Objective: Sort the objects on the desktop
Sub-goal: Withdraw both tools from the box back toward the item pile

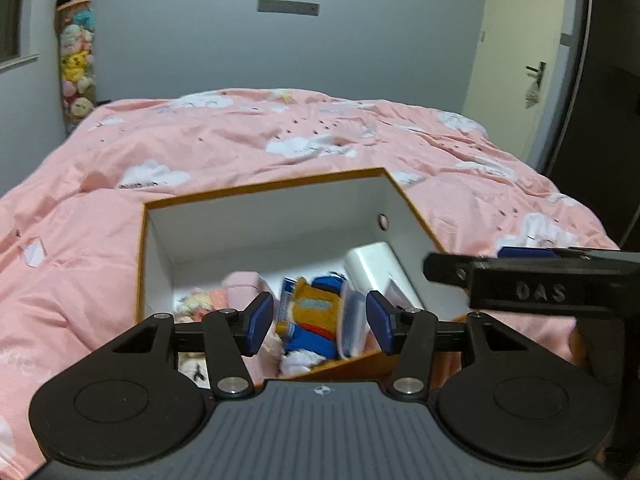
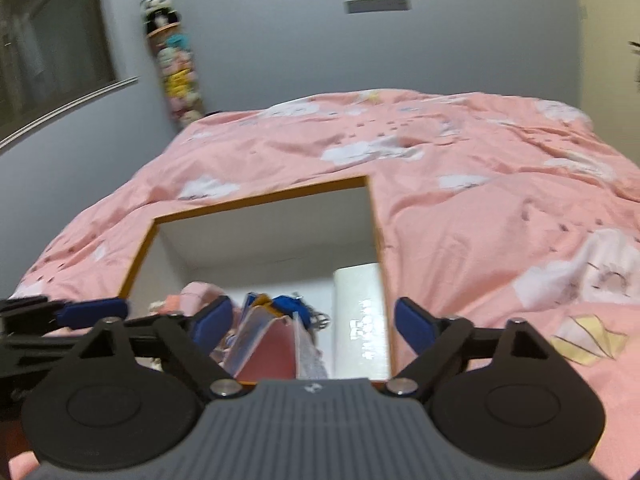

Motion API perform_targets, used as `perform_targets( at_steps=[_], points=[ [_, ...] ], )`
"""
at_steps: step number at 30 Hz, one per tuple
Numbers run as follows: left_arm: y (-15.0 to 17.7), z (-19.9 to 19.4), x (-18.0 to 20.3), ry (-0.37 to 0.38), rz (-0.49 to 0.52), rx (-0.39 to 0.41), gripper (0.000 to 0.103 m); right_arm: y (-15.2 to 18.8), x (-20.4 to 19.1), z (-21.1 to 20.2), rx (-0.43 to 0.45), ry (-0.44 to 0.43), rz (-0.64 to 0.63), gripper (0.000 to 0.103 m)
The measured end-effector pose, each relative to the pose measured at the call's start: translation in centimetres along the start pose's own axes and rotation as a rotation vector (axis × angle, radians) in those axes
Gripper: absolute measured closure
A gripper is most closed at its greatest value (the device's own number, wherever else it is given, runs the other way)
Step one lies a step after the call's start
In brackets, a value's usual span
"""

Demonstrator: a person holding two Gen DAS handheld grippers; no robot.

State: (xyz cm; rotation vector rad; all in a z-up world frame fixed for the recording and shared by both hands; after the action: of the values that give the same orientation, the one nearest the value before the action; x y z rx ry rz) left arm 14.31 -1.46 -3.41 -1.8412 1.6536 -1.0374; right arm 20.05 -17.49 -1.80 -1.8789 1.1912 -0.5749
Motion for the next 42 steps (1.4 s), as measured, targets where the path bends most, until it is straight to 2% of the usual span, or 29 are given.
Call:
perform_targets(
  at_steps=[2,5,11,18,27,30,32,34,39,42],
  points=[
    [0.3,-0.1,0.1,0.024,-0.004,-0.021,0.043,0.1,0.1,-0.1,-0.005,-0.013,0.029,0.012],
    [0.7,-0.3,-0.1,0.005,-0.014,-0.022,0.043,0.4,-0.1,-0.3,-0.010,-0.013,0.047,0.012],
    [1.5,-1.0,-0.9,-0.002,-0.050,-0.037,0.043,1.2,-1.2,-0.8,-0.015,-0.010,-0.013,0.012],
    [2.7,-2.1,-2.1,-0.038,-0.065,-0.051,0.043,2.4,-2.9,-1.0,-0.034,-0.055,0.010,0.011],
    [3.6,-3.6,-4.0,-0.077,-0.078,-0.064,0.043,3.0,-4.9,-1.3,-0.035,-0.083,-0.060,0.006],
    [3.6,-4.6,-6.4,-0.131,-0.138,-0.050,0.043,3.4,-5.8,-1.3,-0.051,-0.102,-0.108,0.005],
    [3.6,-5.2,-8.4,-0.140,-0.208,-0.066,0.043,3.9,-6.6,-1.1,-0.069,-0.131,-0.148,0.004],
    [3.6,-5.3,-9.9,-0.157,-0.237,-0.095,0.043,4.4,-7.5,-1.0,-0.088,-0.160,-0.183,0.004],
    [4.2,-5.5,-11.2,-0.184,-0.203,-0.128,0.043,5.3,-8.7,-0.7,-0.127,-0.195,-0.234,0.006],
    [5.1,-5.0,-10.9,-0.170,-0.160,-0.183,0.043,5.9,-9.2,-0.2,-0.164,-0.209,-0.248,0.015]
  ],
)
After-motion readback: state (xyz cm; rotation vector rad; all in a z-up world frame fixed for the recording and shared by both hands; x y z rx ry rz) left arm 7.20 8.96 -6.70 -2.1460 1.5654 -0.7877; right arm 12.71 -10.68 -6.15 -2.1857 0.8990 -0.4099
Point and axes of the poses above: each gripper's, at about its wrist camera, not at the fingertips, and z roughly the way its jaws point, x to its right, y to its underside, the point moved 7 cm from there along z, roughly the way its jaws point, and after that the axes turned 9 degrees about -z, right-handed, at the moved point
